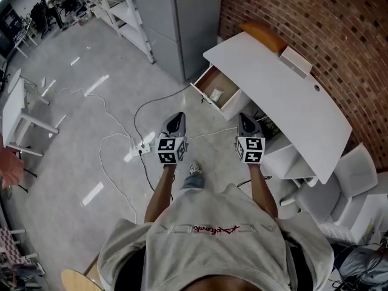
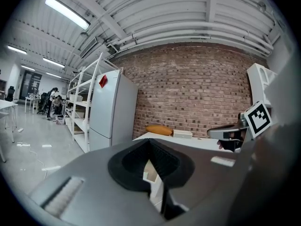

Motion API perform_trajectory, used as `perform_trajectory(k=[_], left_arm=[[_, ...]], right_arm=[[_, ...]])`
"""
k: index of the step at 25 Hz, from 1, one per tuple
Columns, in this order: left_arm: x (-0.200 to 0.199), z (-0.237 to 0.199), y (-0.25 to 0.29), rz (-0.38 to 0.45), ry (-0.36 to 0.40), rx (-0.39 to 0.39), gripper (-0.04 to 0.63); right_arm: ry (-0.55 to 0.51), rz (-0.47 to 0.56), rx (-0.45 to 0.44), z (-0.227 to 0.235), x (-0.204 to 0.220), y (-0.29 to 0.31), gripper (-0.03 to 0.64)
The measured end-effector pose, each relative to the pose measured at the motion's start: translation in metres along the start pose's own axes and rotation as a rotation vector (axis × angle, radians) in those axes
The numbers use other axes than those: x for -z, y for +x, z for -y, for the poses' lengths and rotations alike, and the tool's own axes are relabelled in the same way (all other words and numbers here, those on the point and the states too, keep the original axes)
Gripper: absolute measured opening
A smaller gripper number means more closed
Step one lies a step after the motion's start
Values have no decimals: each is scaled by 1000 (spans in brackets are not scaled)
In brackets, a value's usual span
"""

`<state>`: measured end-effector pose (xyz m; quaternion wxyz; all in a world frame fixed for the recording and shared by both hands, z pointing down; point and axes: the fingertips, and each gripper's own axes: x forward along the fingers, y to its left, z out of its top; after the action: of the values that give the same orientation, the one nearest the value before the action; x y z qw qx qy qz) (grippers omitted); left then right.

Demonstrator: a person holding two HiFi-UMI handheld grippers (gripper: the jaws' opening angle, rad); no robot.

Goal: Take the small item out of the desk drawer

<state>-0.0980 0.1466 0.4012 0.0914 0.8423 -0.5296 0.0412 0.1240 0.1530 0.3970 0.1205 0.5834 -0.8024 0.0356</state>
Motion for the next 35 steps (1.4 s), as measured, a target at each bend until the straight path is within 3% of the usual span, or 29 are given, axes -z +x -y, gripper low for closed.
perform_trajectory(k=[17, 35], left_arm=[[-43, -91, 117, 11, 24, 65, 9], [-31, -92, 159, -32, 21, 136, 9]], right_arm=[[10, 8, 63, 12, -42, 134, 12], [29, -49, 108, 28, -21, 154, 11]])
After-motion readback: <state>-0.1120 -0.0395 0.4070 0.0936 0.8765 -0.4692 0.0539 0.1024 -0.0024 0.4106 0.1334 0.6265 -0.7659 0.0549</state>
